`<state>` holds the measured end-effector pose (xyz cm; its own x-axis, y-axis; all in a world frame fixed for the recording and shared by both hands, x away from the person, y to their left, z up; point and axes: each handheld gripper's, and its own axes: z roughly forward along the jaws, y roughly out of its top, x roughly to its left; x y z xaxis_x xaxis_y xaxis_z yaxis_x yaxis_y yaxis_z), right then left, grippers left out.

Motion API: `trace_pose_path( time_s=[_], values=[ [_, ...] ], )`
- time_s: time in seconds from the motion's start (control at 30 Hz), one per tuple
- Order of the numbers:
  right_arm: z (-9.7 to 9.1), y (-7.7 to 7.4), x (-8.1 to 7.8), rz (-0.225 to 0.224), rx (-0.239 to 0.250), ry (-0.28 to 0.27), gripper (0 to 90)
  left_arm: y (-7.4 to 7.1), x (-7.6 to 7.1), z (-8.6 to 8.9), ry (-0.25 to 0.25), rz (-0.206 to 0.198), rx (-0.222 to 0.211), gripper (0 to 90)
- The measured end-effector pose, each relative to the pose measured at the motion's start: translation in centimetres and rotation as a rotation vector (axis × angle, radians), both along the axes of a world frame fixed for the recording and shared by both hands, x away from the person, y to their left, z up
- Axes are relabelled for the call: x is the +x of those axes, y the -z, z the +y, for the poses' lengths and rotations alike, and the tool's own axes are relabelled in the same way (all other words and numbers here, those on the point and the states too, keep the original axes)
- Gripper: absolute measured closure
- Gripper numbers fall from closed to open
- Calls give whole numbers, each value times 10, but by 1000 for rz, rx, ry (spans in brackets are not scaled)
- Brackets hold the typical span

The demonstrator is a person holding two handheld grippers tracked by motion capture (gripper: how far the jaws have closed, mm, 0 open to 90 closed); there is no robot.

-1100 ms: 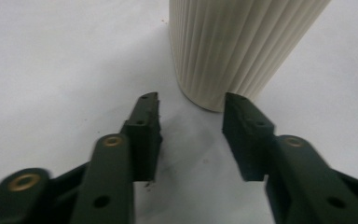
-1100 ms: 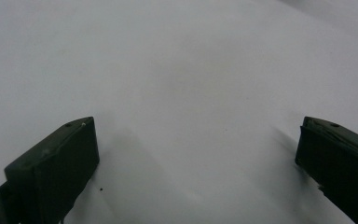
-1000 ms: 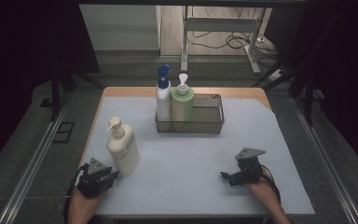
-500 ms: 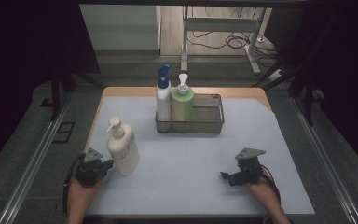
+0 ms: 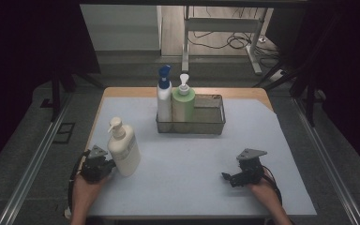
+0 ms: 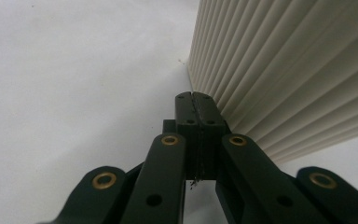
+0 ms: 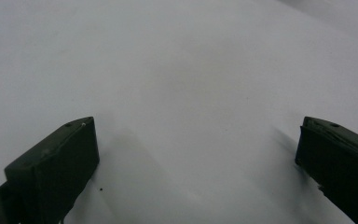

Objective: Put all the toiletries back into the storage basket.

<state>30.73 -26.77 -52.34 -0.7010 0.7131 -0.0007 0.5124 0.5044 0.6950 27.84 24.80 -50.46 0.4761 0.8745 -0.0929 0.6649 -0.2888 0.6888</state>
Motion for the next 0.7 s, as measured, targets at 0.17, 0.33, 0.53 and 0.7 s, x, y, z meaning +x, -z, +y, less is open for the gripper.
trace_pose_path(
  time_s=[0.17, 0.33, 0.53, 0.7],
  values=[
    [0, 0, 0, 0, 1, 1, 0, 2, 1, -5, 15, 3, -8, 894],
    [0, 0, 0, -1, -1, -1, 0, 3, 4, -14, 33, 3, 7, 894],
    [0, 0, 0, 0, 1, 0, 0, 2, 8, -20, 38, 1, 8, 894],
    [0, 0, 0, 0, 0, 1, 0, 2, 10, -26, 52, 2, 5, 895]
  ],
)
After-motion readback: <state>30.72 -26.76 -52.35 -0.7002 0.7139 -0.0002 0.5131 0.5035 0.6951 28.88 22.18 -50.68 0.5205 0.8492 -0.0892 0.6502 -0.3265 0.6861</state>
